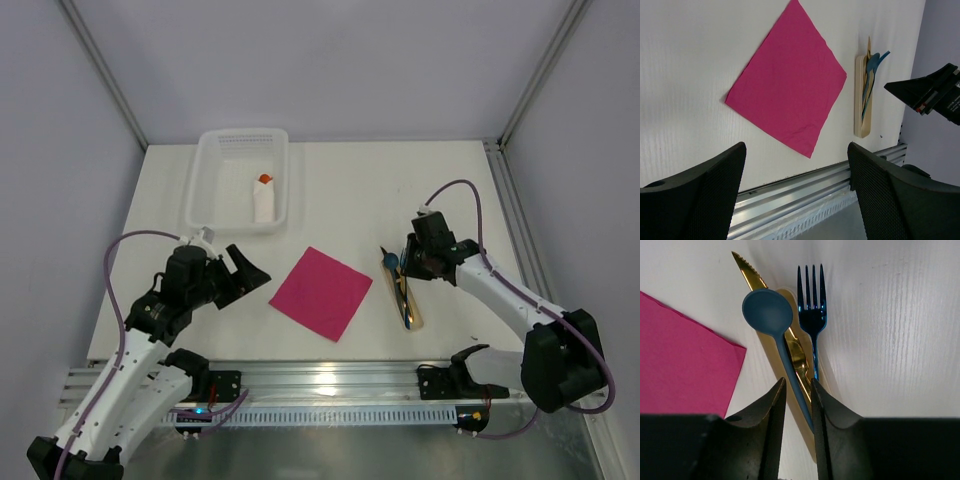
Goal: Place the utensils on the paper napkin and roll it up
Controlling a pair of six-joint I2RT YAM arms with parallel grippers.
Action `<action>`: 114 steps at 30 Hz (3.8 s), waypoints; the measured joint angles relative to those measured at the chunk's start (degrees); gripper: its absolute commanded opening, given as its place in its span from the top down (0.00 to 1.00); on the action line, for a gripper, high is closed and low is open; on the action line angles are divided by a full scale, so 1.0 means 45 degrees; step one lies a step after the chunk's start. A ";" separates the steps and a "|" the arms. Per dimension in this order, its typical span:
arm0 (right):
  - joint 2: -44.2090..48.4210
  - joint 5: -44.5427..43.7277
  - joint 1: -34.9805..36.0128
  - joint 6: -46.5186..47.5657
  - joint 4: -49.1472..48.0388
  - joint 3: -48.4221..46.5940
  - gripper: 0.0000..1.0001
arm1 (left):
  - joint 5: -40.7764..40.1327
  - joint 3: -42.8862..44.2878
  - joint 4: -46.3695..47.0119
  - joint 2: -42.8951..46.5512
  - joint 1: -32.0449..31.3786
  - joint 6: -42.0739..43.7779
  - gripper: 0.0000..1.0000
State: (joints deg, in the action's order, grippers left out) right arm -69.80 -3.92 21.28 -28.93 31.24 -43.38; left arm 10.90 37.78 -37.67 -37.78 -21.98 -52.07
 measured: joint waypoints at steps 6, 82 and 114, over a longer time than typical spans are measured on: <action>-0.0840 -0.0029 0.0000 0.0277 -0.0466 -0.0126 0.71 | 0.0068 -0.0117 0.0083 0.0078 0.0000 -0.0039 0.18; -0.1603 -0.2239 0.1972 0.0243 0.1622 -0.2414 0.96 | 0.0583 -0.0330 0.0306 0.0253 0.0000 -0.0068 0.23; -1.0195 -0.2759 0.7096 -0.1307 0.3662 -1.1103 0.96 | -0.1039 -0.0257 -0.1025 0.1530 0.0000 -0.0335 0.19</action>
State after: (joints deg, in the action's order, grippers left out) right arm -115.68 -16.34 53.21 -34.81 47.72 -93.34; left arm 6.22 36.62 -42.28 -30.89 -21.98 -53.58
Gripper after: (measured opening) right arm 0.045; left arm 0.805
